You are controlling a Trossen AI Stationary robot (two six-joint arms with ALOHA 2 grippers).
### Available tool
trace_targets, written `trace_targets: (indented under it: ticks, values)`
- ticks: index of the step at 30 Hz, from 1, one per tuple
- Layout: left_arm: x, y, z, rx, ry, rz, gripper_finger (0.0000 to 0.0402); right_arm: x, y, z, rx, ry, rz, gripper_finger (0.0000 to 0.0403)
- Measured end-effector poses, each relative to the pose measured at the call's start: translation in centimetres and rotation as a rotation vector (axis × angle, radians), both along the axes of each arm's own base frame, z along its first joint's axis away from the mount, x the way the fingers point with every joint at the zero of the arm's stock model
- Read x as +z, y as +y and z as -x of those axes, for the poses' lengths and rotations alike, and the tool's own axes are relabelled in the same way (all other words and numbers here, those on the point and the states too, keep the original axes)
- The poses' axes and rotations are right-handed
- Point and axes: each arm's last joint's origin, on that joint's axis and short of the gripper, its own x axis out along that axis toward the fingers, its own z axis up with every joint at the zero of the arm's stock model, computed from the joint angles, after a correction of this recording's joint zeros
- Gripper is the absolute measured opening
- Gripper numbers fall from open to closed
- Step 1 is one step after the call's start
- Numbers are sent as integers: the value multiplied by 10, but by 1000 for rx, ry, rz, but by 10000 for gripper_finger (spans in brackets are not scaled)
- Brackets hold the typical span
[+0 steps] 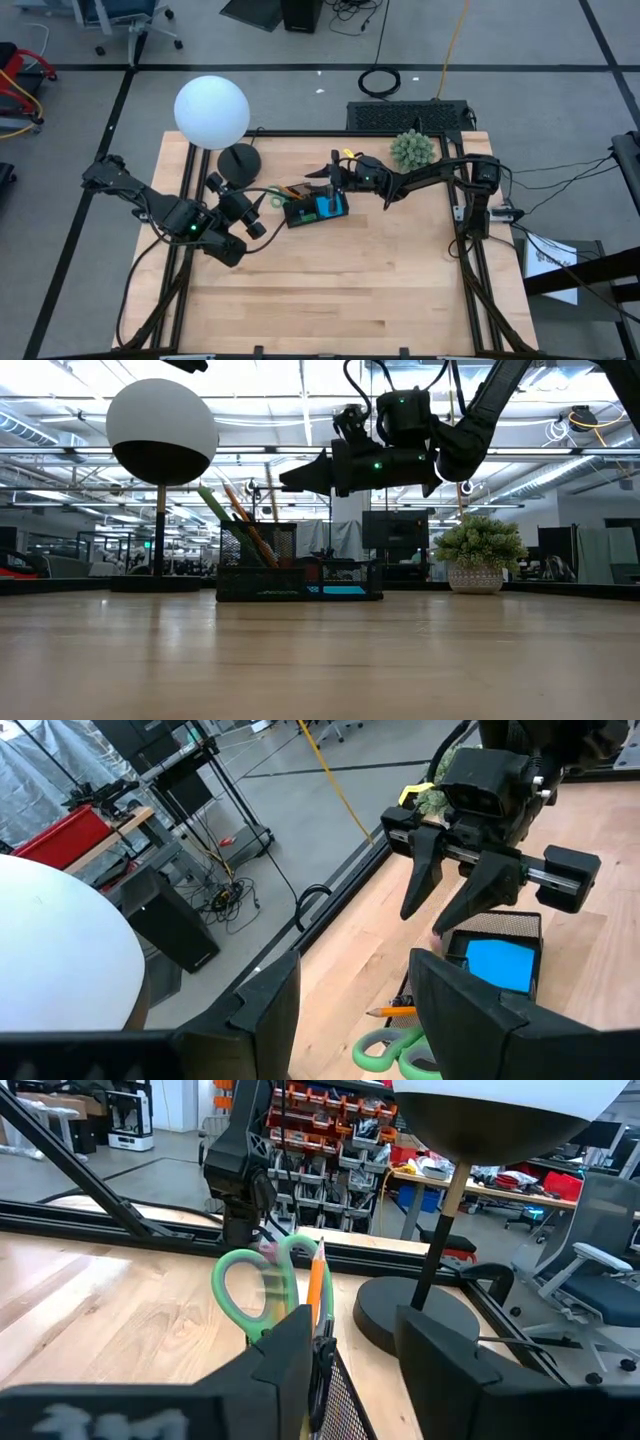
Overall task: Pick and place office supplies into organizer
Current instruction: Put the yellow pencil into the black desk organizer, then return to Home Position
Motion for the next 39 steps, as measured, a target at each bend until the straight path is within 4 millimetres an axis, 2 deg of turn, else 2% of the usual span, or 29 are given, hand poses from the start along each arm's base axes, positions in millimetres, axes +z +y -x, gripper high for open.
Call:
trace_targets:
  ticks: [5,10,15,22,31,35,39]
  values:
    - [0,0,0,-1,1,0,196,3,0,0,0,-12,3,151]
    - [-1,-1,0,-25,36,6,196,4,0,0,-2,-30,-27,150]
    - [-14,-4,3,-41,84,-52,196,10,0,2,-4,-41,-79,145]
    - [-18,-9,6,-46,62,-84,196,36,6,10,4,-49,-136,148]
    - [-17,-20,12,-79,19,-106,196,80,13,36,0,-10,-214,147]
    - [-24,-21,8,-76,-1,-120,196,86,15,44,-9,29,-296,150]
    - [-26,-23,-10,-161,18,-78,196,82,19,46,-8,101,-323,149]
